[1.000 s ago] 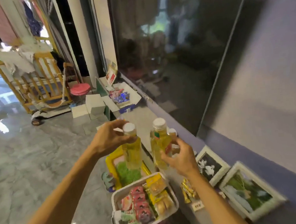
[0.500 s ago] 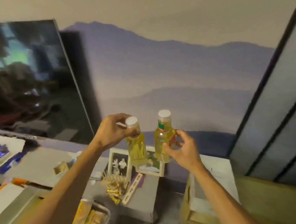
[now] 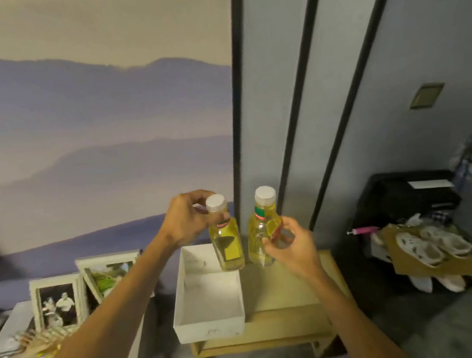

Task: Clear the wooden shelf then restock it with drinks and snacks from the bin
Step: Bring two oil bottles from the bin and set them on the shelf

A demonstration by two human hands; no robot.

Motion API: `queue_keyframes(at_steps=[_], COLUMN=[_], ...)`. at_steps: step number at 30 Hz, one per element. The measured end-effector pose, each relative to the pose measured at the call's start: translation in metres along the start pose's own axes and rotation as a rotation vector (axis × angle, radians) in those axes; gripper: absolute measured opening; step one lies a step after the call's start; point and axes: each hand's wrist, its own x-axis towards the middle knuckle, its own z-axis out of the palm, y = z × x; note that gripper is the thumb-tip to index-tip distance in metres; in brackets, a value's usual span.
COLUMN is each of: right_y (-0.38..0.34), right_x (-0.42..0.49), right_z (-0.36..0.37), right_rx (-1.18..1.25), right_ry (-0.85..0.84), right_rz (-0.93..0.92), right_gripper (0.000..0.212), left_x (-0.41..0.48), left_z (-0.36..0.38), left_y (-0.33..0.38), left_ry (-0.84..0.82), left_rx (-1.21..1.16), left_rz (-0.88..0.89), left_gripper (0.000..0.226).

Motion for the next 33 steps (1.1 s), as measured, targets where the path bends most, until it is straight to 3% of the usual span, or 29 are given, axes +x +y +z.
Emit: queue_keyframes(at_steps=[4,12,19,24,33], right_y=[0.037,0.132,0.274,0.358,0.414], right_x=[0.018,0.084,0.147,0.171,0.192], right_z=[-0.033,-0.044,0.002,0.046,0.093], right_rx=[-0.043,-0.078,-0.037,-0.046,0.003], right_ry=[0.013,-0.023,-0.165,-0.260,-0.376], right_rz=[0.049,0.111,0.158,0.121,0.194], right_gripper=[0.046,0.056,0.069,0.058,0.057], left_x=[0.041,0.114,0.137,0.136,0.130], left_z=[0.059,0.148,0.213,0.243,0.257], left_y=[-0.003,-0.078,-0.200,-0.287,-0.330], left_ry=[-0.074,-0.166,-0.137,-0.110,-0.033], left_rx=[0.019,0.060,0.079,0.171,0.210], left_rz=[0.007,-0.069,-0.187,-0.193,-0.225], left_gripper=[0.041,0.049,0.051,0.058,0.057])
